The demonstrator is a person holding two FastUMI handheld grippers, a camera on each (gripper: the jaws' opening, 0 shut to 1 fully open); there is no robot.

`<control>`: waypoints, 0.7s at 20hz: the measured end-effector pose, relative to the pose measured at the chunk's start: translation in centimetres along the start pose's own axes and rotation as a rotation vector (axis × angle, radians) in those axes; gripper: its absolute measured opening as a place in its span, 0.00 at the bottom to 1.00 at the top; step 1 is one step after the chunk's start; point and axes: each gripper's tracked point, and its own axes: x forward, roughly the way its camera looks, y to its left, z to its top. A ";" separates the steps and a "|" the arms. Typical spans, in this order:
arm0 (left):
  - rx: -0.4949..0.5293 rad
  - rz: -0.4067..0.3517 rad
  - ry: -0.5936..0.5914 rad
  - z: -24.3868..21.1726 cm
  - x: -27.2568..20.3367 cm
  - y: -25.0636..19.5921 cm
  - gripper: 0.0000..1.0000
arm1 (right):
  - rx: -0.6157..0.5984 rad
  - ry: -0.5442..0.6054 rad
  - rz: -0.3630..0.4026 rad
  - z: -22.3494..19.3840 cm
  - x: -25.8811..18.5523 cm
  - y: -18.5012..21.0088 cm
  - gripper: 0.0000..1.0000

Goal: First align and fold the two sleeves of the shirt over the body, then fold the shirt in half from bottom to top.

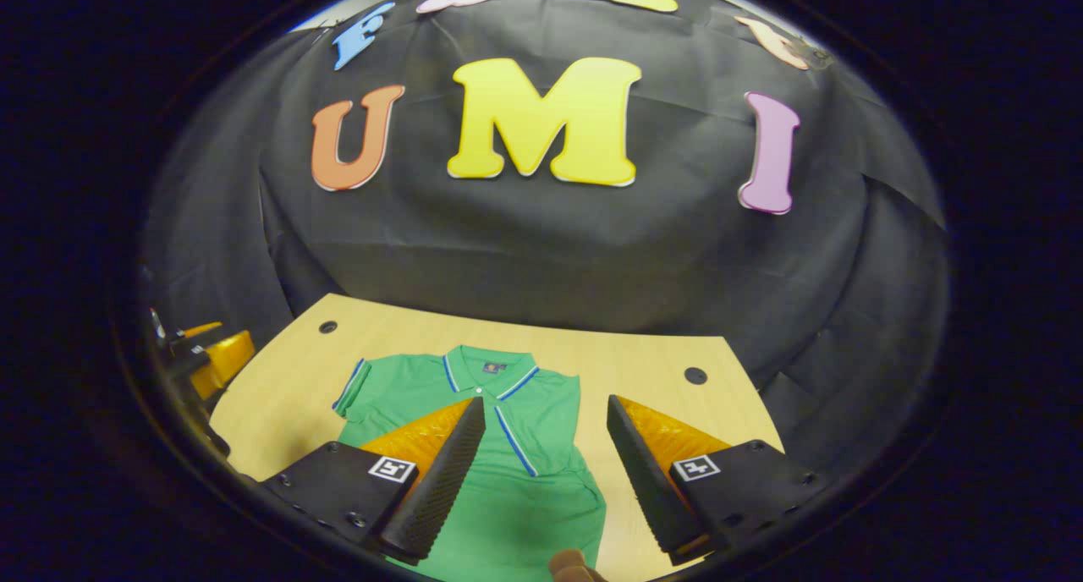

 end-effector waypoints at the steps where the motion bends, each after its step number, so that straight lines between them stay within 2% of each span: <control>1: -0.007 -0.007 0.019 -0.9 1.6 0.0 1.00 | 0.019 -0.015 -0.023 0.5 -1.0 -0.7 0.94; 5: -0.019 -0.037 0.068 -3.8 7.3 -0.6 1.00 | 0.063 -0.045 -0.115 1.6 -5.3 -3.4 0.92; 9: -0.031 -0.040 0.149 -7.6 11.9 -0.7 1.00 | 0.120 -0.141 -0.176 4.9 -10.2 -4.2 0.92; 12: -0.008 -0.036 0.191 -9.7 14.3 -0.7 1.00 | 0.101 -0.235 -0.231 7.1 -14.3 -4.3 0.94; 14: -0.010 -0.049 0.202 -10.5 15.5 -1.2 1.00 | 0.071 -0.265 -0.233 7.1 -16.4 -2.9 0.96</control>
